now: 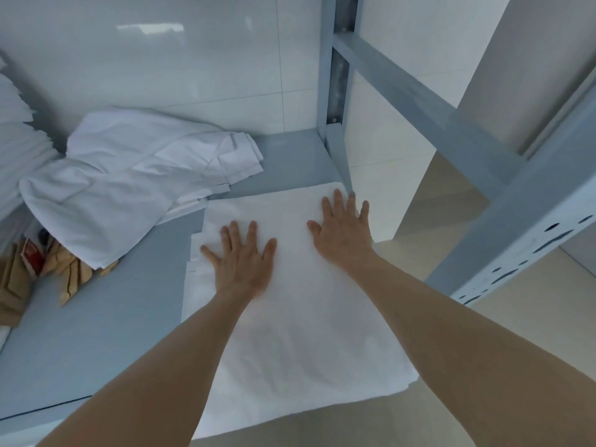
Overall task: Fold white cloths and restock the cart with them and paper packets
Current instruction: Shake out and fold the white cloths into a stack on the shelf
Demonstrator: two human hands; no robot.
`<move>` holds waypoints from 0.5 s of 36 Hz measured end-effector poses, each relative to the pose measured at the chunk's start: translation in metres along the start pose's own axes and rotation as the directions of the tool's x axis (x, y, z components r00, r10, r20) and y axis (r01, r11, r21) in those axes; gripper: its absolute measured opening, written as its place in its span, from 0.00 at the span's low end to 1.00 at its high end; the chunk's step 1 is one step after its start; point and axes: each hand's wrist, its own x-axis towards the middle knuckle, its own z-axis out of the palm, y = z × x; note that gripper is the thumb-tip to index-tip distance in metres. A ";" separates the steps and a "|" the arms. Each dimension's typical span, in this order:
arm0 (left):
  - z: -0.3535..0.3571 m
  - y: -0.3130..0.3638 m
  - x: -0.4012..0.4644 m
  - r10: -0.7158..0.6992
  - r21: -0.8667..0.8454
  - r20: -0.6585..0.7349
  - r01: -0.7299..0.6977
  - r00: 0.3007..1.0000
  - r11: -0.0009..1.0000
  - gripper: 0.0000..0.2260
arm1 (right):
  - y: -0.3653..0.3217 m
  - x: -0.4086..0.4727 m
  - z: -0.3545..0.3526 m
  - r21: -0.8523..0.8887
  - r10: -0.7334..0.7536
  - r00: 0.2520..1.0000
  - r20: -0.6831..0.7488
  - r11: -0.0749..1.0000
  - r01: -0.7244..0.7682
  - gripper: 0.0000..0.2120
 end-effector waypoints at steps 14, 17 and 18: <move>0.004 -0.002 0.017 -0.002 -0.004 0.007 0.002 1.000 1.000 0.31 | -0.005 0.019 0.020 0.105 -0.206 0.976 0.063 0.974 0.199 0.30; 0.004 0.002 0.023 -0.006 -0.011 0.002 0.006 1.000 1.000 0.31 | -0.002 0.029 0.021 0.107 -0.209 0.976 0.060 0.974 0.202 0.30; 0.005 0.002 0.026 -0.003 -0.016 -0.001 0.003 1.000 1.000 0.31 | -0.001 0.032 0.021 0.103 -0.211 0.976 0.059 0.974 0.204 0.30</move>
